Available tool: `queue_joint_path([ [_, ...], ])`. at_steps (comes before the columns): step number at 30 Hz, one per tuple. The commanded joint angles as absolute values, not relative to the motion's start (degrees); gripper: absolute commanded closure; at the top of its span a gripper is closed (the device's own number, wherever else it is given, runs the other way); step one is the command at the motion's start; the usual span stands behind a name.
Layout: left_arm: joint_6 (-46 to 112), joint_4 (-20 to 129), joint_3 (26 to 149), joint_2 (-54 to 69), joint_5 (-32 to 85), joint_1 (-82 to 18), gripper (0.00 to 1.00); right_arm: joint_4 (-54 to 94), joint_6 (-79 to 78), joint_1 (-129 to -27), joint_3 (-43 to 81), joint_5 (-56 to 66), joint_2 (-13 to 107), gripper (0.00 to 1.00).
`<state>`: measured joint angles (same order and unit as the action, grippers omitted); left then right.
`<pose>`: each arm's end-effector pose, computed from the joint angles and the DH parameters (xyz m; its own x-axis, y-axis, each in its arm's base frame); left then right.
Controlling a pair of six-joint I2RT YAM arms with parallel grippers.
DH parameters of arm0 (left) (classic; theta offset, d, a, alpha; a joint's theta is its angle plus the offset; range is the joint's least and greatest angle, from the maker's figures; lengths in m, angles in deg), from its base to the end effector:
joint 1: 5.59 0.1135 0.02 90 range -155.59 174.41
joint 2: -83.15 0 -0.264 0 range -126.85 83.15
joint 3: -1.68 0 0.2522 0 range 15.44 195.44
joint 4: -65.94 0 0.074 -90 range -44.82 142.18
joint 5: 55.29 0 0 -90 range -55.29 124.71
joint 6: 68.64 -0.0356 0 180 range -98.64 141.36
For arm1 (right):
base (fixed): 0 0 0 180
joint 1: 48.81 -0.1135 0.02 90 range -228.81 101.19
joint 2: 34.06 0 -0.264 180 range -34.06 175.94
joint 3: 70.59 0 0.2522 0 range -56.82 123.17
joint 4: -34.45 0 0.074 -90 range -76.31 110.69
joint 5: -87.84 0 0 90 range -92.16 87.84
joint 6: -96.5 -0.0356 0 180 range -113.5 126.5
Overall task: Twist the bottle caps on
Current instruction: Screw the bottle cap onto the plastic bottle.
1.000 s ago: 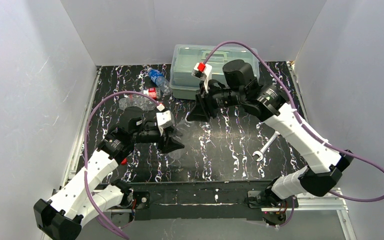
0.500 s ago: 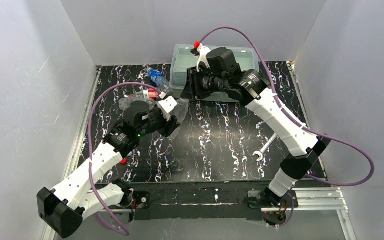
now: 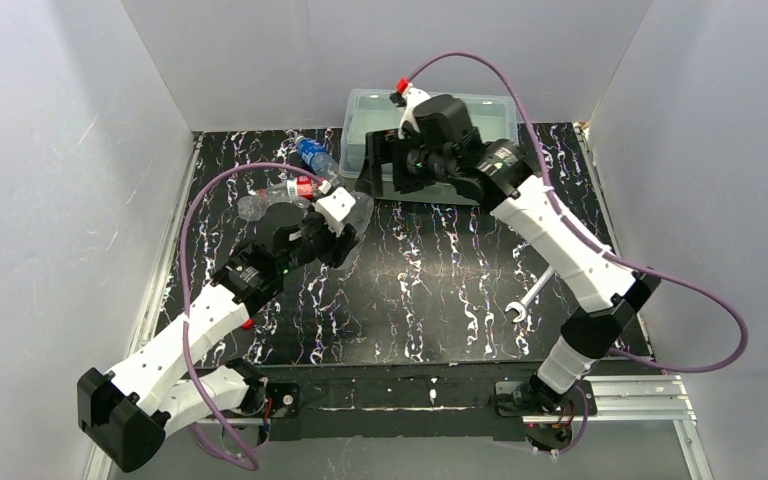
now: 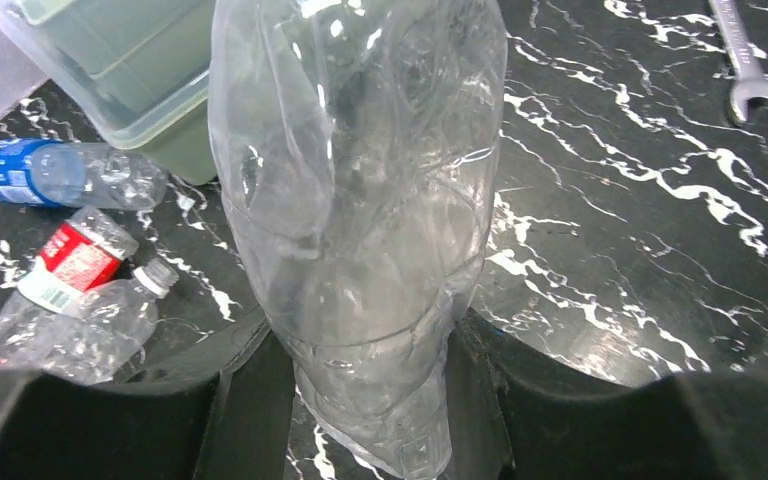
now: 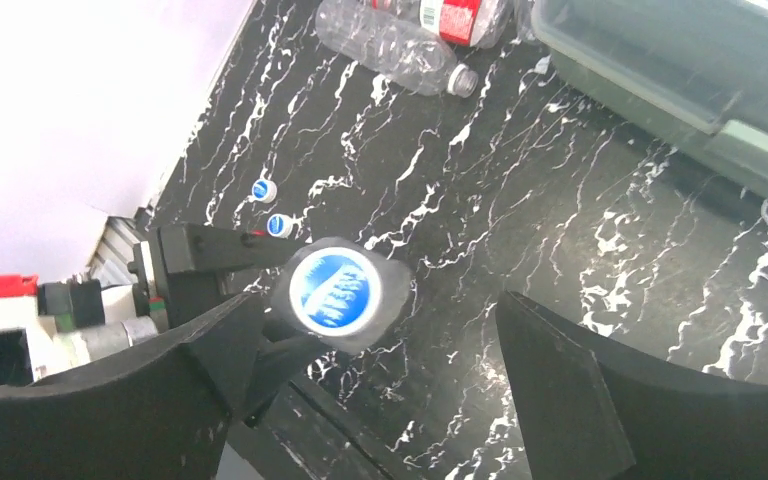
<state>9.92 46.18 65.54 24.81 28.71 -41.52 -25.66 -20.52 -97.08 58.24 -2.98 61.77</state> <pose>0.1909 -0.1430 0.3356 -0.0632 0.2894 -0.9551 0.6919 0.7024 0.1670 0.2373 0.2653 0.4635 -0.6054 0.0037 -0.7959 -0.5194 0.7559 0.3986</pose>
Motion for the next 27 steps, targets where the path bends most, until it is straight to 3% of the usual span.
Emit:
queue_joint_path([
  [1,13.1,45.8,63.1,28.3,19.8,-41.0,1.0,-19.5,-14.2,-90.8,55.0,5.3,52.9,0.02],
  [9,15.2,41.6,62.6,31.2,-6.0,-37.8,1.0,-12.8,-2.7,-85.3,39.3,24.3,41.2,0.02],
  [14,16.0,38.9,64.5,30.0,-20.5,-36.6,1.0,-8.8,-1.8,-85.3,33.2,37.3,38.5,0.22],
  [17,17.3,39.5,64.3,29.6,-23.5,-36.6,1.0,-4.9,-3.7,-85.3,30.4,41.2,37.9,0.32],
  [27,19.5,41.7,64.0,28.5,-25.7,-36.6,1.0,1.7,-7.8,-85.4,26.4,46.1,37.3,0.29],
])
